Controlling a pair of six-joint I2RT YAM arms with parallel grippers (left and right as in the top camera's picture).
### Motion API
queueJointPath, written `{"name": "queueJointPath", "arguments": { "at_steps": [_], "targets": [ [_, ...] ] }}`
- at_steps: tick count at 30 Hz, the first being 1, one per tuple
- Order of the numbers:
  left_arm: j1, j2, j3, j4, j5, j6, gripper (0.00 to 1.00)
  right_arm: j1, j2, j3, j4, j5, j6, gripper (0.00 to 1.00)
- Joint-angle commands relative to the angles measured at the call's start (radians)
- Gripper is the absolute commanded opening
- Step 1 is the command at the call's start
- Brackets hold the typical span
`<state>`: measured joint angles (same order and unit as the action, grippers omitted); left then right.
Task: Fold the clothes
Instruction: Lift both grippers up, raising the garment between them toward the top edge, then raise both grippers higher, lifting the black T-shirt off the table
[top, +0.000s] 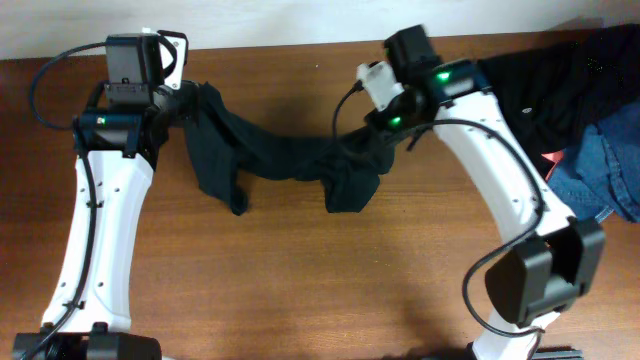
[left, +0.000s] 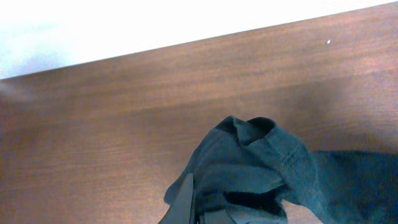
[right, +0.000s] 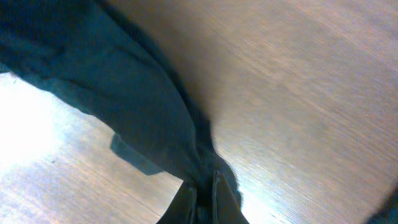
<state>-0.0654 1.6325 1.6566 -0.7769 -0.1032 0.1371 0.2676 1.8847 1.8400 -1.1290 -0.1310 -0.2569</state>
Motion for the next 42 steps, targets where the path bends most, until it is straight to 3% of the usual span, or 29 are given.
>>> {"name": "queueJointPath", "arguments": {
  "at_steps": [1,11,26,35,42],
  "targets": [
    [0.005,-0.029,0.076,0.005,0.010,0.030,0.01,-0.057,-0.078,0.050,-0.005,0.008,0.031,0.04],
    [0.005,-0.031,0.248,-0.055,0.011,0.124,0.00,-0.104,-0.125,0.152,-0.055,0.012,0.023,0.04],
    [0.005,-0.039,0.333,-0.082,0.082,0.221,0.00,-0.105,-0.125,0.489,-0.155,0.017,0.026,0.04],
    [0.015,-0.069,0.334,-0.084,0.080,0.228,0.00,-0.104,-0.125,0.500,-0.187,0.072,0.026,0.04],
    [0.043,-0.066,0.334,0.029,0.082,0.229,0.00,-0.105,-0.124,0.500,-0.131,0.072,0.026,0.04]
  ]
}}
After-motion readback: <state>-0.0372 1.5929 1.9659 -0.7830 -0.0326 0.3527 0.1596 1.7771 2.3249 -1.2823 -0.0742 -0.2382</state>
